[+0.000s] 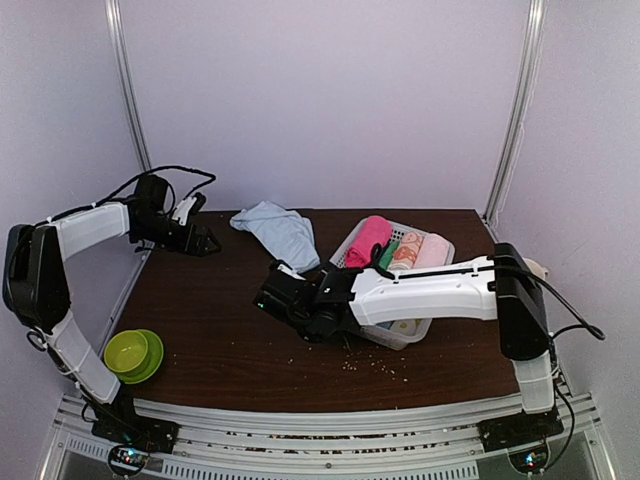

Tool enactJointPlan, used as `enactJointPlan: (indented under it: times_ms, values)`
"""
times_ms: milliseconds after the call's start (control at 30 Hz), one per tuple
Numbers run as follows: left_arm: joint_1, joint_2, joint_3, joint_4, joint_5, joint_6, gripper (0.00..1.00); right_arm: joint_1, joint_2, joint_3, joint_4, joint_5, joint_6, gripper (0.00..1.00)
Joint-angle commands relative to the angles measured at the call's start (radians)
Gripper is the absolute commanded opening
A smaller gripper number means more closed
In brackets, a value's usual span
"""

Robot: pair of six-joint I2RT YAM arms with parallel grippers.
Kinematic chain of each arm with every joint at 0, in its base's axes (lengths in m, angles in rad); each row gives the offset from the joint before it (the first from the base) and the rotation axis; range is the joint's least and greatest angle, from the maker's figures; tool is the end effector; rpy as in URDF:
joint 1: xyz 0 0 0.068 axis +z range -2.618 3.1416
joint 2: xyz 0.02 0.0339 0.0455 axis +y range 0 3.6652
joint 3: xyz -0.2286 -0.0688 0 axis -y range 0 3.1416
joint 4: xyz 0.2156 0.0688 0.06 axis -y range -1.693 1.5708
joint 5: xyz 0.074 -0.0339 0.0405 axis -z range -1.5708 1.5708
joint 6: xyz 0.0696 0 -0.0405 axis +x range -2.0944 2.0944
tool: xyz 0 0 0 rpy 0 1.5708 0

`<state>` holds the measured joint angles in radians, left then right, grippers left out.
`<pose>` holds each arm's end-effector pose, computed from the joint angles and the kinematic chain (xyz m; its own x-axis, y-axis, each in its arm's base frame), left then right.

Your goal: Roll the towels

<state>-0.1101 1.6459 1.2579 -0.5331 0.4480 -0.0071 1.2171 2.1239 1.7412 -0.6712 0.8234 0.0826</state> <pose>0.3368 -0.0676 0.2066 -0.7940 0.0813 -0.6025 0.3539 0.8677 -0.3492 0.1942 0.3786 0.1777 -0.3423 -0.7653 -0.5451 -0.4855 0.6408 -0.5947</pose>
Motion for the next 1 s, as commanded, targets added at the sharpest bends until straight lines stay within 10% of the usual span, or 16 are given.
enactJointPlan:
  times_ms: [0,967]
  values:
    - [0.007,0.026,0.018,0.016,0.014,0.015,0.98,-0.004,-0.031,-0.011,-0.048,0.165,0.043,0.99]
    - [0.007,0.120,0.102,-0.005,0.105,-0.009,0.98,-0.311,-0.193,-0.352,-0.110,0.196,0.033,0.99]
